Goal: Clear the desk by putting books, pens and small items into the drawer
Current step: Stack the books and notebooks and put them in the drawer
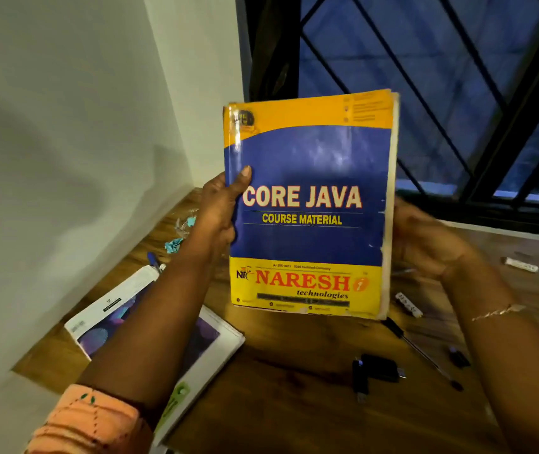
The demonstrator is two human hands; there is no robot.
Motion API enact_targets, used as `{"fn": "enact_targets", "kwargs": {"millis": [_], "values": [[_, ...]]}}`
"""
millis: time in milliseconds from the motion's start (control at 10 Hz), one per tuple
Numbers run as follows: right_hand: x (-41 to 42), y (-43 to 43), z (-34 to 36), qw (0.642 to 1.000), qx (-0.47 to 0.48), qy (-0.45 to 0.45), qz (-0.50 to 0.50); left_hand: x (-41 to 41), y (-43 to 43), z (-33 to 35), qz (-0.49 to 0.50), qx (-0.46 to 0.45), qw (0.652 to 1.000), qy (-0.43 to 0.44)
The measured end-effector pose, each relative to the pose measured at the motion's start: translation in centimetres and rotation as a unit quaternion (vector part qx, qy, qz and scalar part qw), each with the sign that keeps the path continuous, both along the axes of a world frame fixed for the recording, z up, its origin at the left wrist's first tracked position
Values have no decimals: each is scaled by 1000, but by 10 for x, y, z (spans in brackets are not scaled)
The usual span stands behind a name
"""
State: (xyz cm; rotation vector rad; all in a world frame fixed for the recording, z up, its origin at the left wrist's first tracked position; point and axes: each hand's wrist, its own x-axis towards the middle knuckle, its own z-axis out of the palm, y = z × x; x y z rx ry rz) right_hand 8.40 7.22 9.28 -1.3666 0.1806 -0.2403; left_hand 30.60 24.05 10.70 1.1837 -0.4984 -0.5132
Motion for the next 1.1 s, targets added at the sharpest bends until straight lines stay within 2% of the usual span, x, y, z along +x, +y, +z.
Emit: {"fn": "enact_targets", "kwargs": {"millis": [100,200,300,400,500,600,700,900,1000,1100], "values": [[9,15,-26,996,-54,32,-67,-4,2,-7,3,12,998,63],[22,18,-39,990,-29,11,-136,-8,5,-16,-8,64,990,122],[28,14,-44,985,-38,10,-166,2,12,-26,0,108,988,114],[33,8,-52,983,-44,32,-174,32,59,-51,155,286,945,14],[34,7,-58,982,-43,55,-173,45,117,-78,291,525,799,-32],[39,10,-70,981,-21,76,-175,56,176,-121,260,615,744,20],[42,11,-74,977,-2,96,-189,65,184,-135,238,574,781,65],[46,20,-71,978,-2,118,-175,59,203,-126,282,509,811,65],[45,23,-74,981,5,115,-154,54,209,-117,324,437,836,65],[44,23,-76,981,4,115,-153,51,210,-109,310,416,851,81]]}}
